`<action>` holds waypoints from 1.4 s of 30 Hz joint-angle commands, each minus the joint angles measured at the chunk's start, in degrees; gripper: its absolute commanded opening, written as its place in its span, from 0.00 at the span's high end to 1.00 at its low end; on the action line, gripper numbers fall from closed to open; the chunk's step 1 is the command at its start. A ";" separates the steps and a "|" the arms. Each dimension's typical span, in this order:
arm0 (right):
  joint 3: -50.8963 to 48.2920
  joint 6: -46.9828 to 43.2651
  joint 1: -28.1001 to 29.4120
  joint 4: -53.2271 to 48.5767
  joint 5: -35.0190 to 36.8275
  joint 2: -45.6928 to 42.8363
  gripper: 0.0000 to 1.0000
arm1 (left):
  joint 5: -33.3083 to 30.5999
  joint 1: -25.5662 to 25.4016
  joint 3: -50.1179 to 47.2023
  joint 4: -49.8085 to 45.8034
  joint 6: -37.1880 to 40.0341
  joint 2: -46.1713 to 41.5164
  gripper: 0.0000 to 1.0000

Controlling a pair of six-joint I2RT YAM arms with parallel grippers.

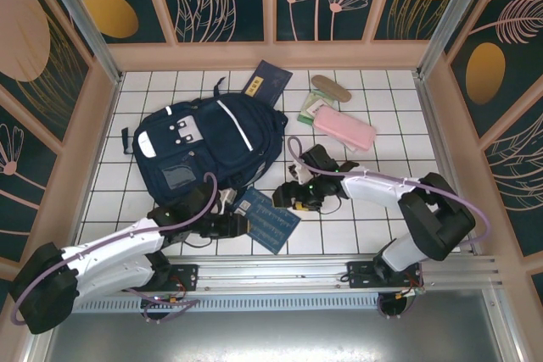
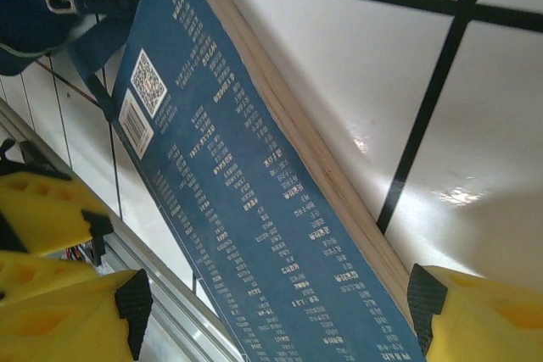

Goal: Pack books, pencil case, and school supplies into a backpack

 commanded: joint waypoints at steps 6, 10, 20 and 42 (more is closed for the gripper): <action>1.42 -0.38 1.31 2.80 -3.04 5.20 0.21 | 1.12 -0.28 -4.63 11.47 -5.52 4.40 0.59; 1.87 -0.04 1.87 4.41 -5.05 6.76 0.23 | 0.82 -0.24 -6.31 15.85 -7.01 5.85 0.57; 3.52 1.78 1.19 7.81 -7.16 8.71 0.31 | 2.71 -0.36 1.90 25.68 -3.65 25.22 0.56; -4.37 9.62 -2.43 17.22 -11.85 3.99 0.91 | 0.09 -0.37 8.37 23.07 1.30 29.81 0.63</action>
